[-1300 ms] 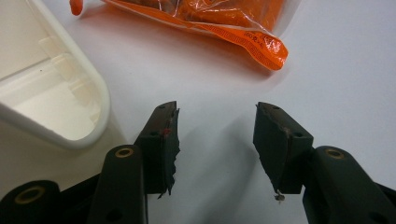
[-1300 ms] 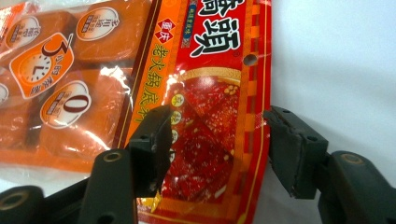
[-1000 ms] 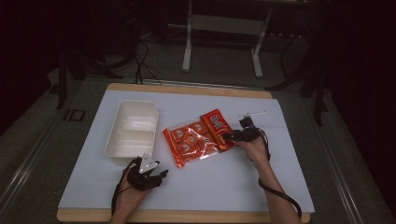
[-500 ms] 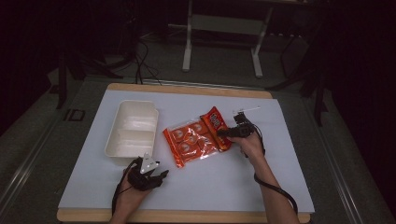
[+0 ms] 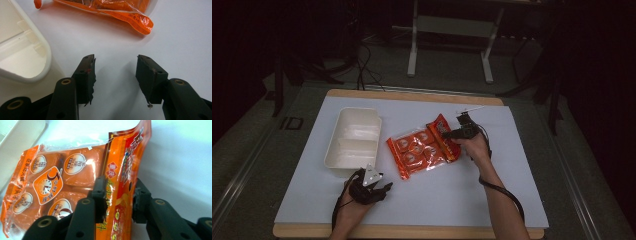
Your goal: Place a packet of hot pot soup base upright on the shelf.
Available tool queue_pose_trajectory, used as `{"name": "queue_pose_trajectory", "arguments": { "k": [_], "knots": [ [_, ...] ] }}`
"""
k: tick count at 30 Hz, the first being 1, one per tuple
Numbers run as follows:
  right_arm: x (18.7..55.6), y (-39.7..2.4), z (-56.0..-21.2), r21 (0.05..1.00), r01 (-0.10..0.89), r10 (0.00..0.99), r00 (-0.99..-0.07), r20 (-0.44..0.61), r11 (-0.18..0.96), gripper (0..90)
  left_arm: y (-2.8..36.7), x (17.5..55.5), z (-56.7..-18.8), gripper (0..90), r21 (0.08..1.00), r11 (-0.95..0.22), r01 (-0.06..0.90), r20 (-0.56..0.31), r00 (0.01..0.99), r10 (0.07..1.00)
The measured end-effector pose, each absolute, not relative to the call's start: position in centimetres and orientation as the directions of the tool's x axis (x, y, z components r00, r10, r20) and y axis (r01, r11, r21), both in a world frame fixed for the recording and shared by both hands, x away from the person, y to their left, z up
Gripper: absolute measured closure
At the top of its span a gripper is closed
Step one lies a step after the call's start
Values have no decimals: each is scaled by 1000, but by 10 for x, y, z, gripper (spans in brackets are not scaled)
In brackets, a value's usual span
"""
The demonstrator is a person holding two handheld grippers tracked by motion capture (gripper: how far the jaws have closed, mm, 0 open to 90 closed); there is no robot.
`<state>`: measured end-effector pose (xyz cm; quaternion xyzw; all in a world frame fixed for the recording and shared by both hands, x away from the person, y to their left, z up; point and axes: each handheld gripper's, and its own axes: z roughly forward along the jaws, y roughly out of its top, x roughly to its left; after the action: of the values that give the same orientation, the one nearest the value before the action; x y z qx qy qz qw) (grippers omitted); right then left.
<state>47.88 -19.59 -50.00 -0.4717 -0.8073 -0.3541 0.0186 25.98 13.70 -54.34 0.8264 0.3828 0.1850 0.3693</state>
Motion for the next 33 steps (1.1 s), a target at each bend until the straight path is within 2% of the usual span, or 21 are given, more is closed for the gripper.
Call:
{"name": "queue_pose_trajectory", "arguments": {
  "k": [4,7,12,22,33],
  "knots": [
    [484,-189,-503,524,795,756,-538,373,307,722,137,260,-543,498,752,-435,495,24,639,769],
    [485,-180,-508,494,792,758,-556,341,359,734,137,260,-543,498,752,-436,494,24,640,768],
    [485,-170,-511,473,774,769,-581,267,421,889,137,260,-543,498,751,-436,496,23,640,768],
    [482,-172,-490,512,746,756,-604,251,426,897,137,260,-543,498,752,-435,495,23,640,768],
    [479,-167,-446,548,700,722,-652,231,457,899,137,260,-543,498,753,-432,495,21,639,769]
  ]
}}
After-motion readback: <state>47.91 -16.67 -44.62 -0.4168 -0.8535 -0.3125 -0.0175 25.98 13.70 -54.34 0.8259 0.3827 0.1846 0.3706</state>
